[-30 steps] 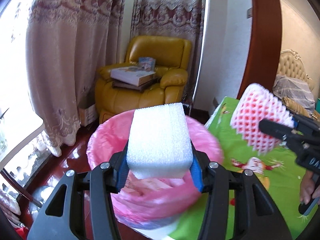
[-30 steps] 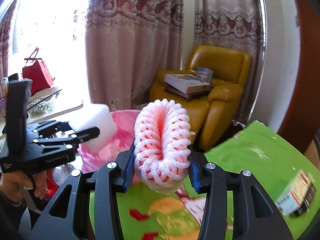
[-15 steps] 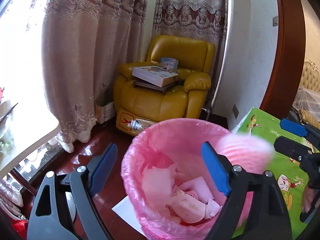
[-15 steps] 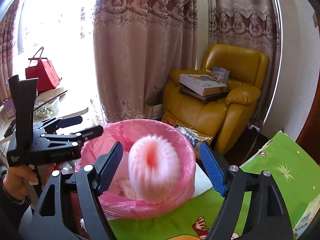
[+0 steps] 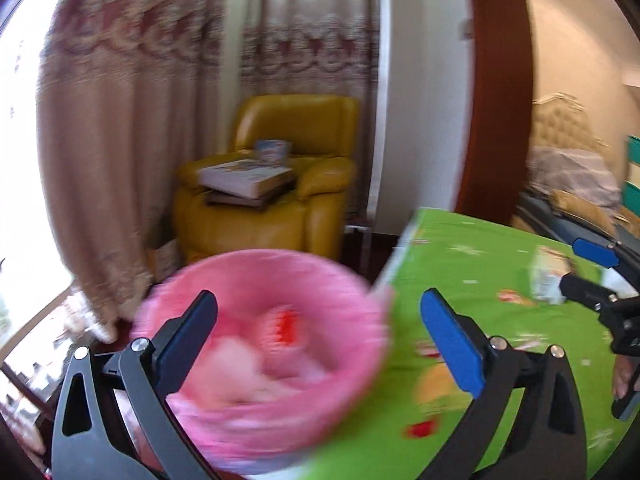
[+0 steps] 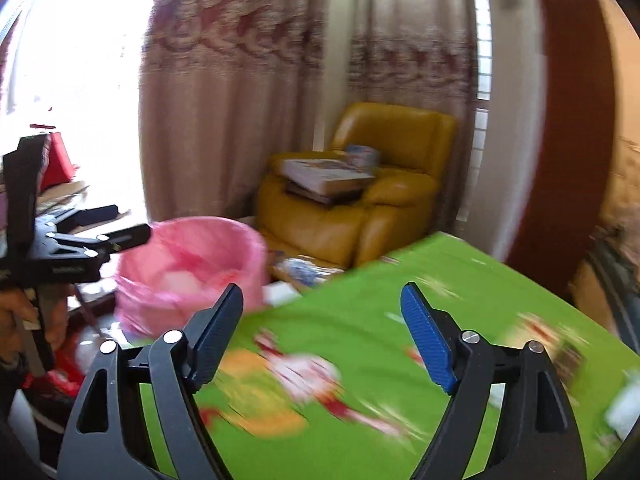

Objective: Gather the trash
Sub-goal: 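Move both tools back over the table toward the tissue and cloth, then grasp the green striped cloth with the left tool while the right tool grasps the white tissue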

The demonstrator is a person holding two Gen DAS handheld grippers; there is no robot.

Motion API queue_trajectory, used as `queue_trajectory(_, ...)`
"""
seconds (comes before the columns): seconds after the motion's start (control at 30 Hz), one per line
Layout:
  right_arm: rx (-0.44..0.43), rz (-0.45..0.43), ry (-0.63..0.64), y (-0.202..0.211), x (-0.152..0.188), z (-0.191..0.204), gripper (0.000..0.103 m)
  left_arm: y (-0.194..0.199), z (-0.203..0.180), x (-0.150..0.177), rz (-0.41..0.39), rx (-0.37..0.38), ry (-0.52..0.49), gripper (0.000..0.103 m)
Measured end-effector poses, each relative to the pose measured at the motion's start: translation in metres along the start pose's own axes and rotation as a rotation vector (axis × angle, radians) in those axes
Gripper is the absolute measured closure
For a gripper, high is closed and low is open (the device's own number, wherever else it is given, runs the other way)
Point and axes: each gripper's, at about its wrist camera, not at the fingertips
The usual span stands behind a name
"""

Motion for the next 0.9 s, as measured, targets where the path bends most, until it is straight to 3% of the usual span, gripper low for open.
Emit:
queue_trajectory(0.27, 0.288, 0.106, -0.171, 0.034, 0.068, -0.149, 0.025, -0.070, -0.144, 0.011, 0.079, 0.234, -0.031, 0.005)
queue_trajectory(0.4, 0.383, 0.140, -0.245, 0.051, 0.094, -0.212, 0.025, -0.101, -0.222, 0.021, 0.136, 0.349, -0.065, 0.005)
queue_trajectory(0.47, 0.434, 0.150, -0.264, 0.057, 0.103, -0.240, 0.025, -0.108, -0.249, 0.027, 0.138, 0.372, -0.095, 0.005)
queue_trajectory(0.67, 0.478, 0.197, -0.282, 0.038, 0.114, -0.291, 0.025, -0.143, -0.324, 0.031, 0.156, 0.421, -0.162, 0.005)
queue_trajectory(0.9, 0.456, 0.315, -0.232, -0.024, 0.113, -0.311, 0.028, -0.170, -0.331, 0.025, 0.168, 0.412, -0.161, 0.005)
Point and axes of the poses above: each gripper's, at about its wrist camera, not at the fingertips, and y roughly against the way its jaws point, z to its left, x to its underside, and after that the axes turned 12 degrees about x, right-handed
